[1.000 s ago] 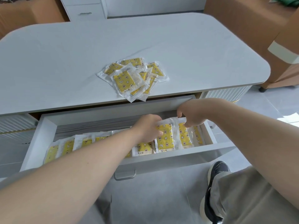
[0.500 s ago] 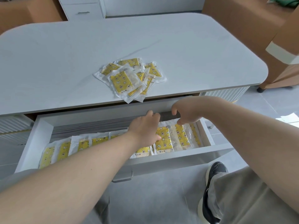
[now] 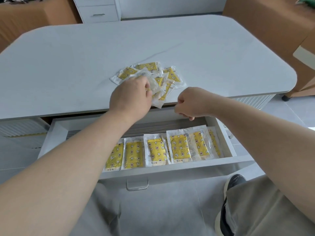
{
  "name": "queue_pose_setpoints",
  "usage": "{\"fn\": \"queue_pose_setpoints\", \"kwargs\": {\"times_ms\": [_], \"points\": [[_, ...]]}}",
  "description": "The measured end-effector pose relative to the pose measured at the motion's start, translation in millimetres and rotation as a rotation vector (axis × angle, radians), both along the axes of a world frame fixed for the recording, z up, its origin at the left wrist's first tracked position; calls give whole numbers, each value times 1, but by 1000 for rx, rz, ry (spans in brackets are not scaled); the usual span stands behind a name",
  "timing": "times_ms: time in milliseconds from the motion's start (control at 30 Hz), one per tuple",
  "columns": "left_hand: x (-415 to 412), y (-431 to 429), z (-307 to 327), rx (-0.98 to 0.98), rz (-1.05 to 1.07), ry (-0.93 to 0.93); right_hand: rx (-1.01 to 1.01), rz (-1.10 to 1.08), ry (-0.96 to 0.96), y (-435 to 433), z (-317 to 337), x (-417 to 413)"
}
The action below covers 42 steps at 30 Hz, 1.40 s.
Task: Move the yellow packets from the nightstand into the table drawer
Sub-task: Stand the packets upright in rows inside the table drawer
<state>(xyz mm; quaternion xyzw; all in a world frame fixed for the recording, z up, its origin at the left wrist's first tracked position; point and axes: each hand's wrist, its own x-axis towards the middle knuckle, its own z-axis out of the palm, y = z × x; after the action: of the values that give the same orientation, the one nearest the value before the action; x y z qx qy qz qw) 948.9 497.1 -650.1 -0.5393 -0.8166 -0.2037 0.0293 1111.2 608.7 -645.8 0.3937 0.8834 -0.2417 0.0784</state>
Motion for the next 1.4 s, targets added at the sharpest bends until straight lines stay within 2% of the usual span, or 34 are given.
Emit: {"fn": "queue_pose_setpoints", "kwargs": {"times_ms": [100, 167, 267, 367, 500, 633, 833, 933, 1033, 1133, 1267, 1400], "points": [[-18, 3, -13, -254, -23, 87, 107, -157, 148, -1, -2, -11], [-24, 2, -18, -333, -48, 109, 161, -249, 249, -2, -5, -18], [-31, 0, -21, -360, -47, 105, 252, -285, 369, -4, -11, -28], [-33, -5, -17, -209, 3, 113, 292, -256, 436, -7, -17, -38], [-35, -10, -13, -180, 84, 103, 305, -216, 362, -12, -23, -50], [-37, -12, -13, -209, 99, 103, 450, -182, 249, -17, -25, -59], [-48, -16, -11, -282, 162, -33, 521, -143, 163, -17, -30, -70], [-53, -18, -10, -334, 182, -140, 510, -152, 193, -15, -32, -74], [-56, -20, -8, -354, 210, -143, 448, -178, 239, -15, -32, -77], [-56, -23, -7, -309, 226, -120, 355, -221, 310, -15, -32, -78], [-53, -27, -5, -215, 218, -72, 331, -205, 366, -17, -30, -77], [-50, -30, -4, -136, 179, -85, 218, -167, 554, -21, -24, -73]]}}
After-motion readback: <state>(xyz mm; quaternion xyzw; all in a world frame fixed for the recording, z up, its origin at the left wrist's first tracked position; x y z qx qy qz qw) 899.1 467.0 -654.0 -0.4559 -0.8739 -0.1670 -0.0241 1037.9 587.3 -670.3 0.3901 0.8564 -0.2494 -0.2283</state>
